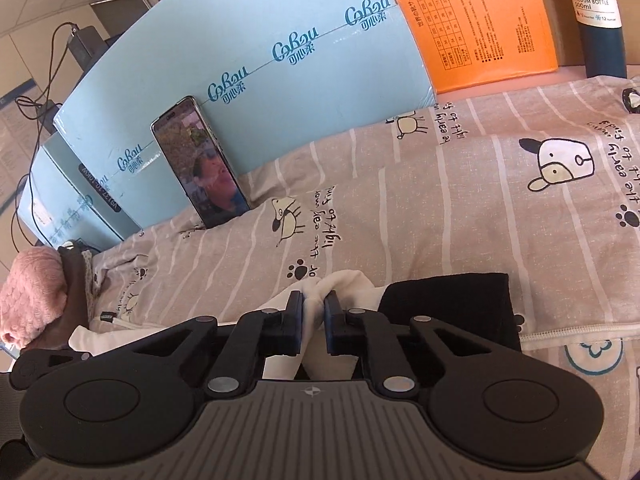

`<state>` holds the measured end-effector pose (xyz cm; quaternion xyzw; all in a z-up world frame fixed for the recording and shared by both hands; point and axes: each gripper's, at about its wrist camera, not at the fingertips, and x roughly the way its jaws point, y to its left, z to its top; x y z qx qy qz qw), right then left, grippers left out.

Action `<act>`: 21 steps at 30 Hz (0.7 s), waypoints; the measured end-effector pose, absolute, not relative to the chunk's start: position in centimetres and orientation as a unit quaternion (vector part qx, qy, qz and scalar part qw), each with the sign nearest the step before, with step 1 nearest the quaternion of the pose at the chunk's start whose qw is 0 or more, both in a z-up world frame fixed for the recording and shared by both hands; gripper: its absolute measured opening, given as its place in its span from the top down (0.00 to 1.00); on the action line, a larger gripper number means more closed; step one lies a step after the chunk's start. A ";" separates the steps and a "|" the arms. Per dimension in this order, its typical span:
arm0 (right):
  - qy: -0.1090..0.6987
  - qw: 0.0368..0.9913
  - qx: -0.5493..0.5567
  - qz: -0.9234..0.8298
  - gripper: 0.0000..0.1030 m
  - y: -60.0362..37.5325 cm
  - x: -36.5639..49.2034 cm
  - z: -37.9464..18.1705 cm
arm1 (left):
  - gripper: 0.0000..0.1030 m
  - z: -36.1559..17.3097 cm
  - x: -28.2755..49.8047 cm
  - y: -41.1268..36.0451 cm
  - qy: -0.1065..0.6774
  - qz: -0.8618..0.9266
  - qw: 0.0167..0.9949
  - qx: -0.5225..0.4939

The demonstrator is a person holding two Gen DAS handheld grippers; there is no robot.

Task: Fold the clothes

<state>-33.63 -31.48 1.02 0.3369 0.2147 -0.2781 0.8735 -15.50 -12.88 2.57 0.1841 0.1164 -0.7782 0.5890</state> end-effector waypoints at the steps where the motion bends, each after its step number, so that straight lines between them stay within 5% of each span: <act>1: 0.213 0.875 0.332 -0.279 0.90 -31.2 -33.9 1.3 | 0.93 2.9 -15.4 -12.6 0.113 -0.779 0.589 0.181; 7: 0.252 0.869 0.319 -0.281 0.89 -30.0 -34.2 0.8 | 0.92 2.5 -16.3 -11.7 0.115 -0.802 0.545 0.216; 10: 0.266 0.865 0.317 -0.283 0.78 -29.9 -34.3 0.3 | 0.83 1.4 -16.6 -11.7 0.128 -0.800 0.532 0.246; 13: 0.248 0.868 0.324 -0.283 0.43 -30.0 -34.5 1.0 | 0.44 2.0 -15.9 -10.7 0.125 -0.816 0.520 0.218; 14: 0.238 0.869 0.329 -0.283 0.34 -30.2 -34.6 1.3 | 0.12 2.4 -15.6 -10.3 0.124 -0.823 0.516 0.202; 15: 0.230 0.867 0.340 -0.283 0.34 -30.4 -34.6 1.5 | 0.00 2.7 -15.2 -9.9 0.125 -0.829 0.513 0.186; 21: 0.211 0.856 0.365 -0.299 0.37 -31.3 -33.8 0.5 | 0.00 2.1 -13.0 -10.7 0.161 -0.774 0.584 0.187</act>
